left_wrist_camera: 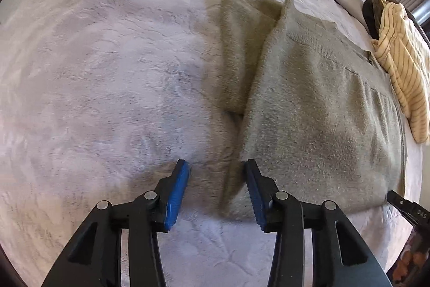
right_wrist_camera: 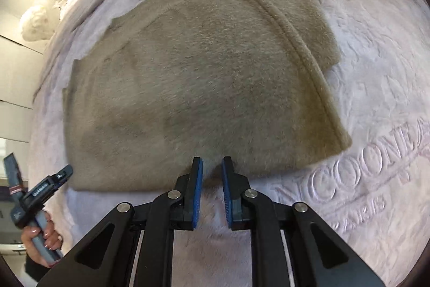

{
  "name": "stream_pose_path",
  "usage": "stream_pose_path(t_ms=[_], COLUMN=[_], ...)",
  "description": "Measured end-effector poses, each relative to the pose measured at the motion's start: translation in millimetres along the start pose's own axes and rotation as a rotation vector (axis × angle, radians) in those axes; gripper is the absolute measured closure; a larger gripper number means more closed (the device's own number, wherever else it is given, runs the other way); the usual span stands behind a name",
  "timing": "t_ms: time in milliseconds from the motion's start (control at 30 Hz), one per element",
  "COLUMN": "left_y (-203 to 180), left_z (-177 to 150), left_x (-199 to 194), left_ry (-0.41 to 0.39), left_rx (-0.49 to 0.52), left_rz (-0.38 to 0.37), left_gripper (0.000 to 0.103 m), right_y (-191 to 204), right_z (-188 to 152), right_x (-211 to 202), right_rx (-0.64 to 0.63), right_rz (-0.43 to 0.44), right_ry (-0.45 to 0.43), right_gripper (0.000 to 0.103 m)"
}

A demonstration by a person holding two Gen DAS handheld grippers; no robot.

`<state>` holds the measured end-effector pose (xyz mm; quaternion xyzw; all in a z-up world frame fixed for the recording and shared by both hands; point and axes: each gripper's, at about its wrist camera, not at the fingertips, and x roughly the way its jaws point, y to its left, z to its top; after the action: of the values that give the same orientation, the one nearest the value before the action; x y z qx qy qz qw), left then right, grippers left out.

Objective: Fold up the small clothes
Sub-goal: 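Withdraw both open tools from the folded grey sweater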

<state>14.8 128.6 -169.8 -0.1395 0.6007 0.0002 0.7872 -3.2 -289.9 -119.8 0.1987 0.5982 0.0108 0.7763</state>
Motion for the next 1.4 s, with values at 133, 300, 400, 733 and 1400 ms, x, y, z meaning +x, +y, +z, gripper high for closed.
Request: stream_pose_path(t_ms=[133,300,400,733,1400], left_y=[6.3,8.8,10.0,27.2,44.0], left_z=[-1.8,-6.5,-7.9,-14.3,-6.1], left_x=[-3.3,-7.6,-12.7,-17.8,-8.5], left_ry=[0.014,0.025,0.010,0.034,0.073], left_rx=[-0.014,-0.005,0.001,-0.009,0.025], left_rz=[-0.005,0.028,0.039,0.069,0.065], left_gripper=[0.057,0.037,0.035,0.010,0.005], right_y=[11.6,27.2,34.2,58.6,100.0], right_z=[-11.8,-22.4,-28.5,-35.5,-45.4], right_x=[-3.8,3.8,10.0,22.5,66.1], right_rx=[-0.034,-0.034,-0.034,-0.042,0.092], right_rz=[0.050,0.092,0.113,0.131,0.337], right_ry=[0.039,0.075,0.098,0.129,0.178], right_gripper=[0.063,0.056,0.056,0.042,0.023])
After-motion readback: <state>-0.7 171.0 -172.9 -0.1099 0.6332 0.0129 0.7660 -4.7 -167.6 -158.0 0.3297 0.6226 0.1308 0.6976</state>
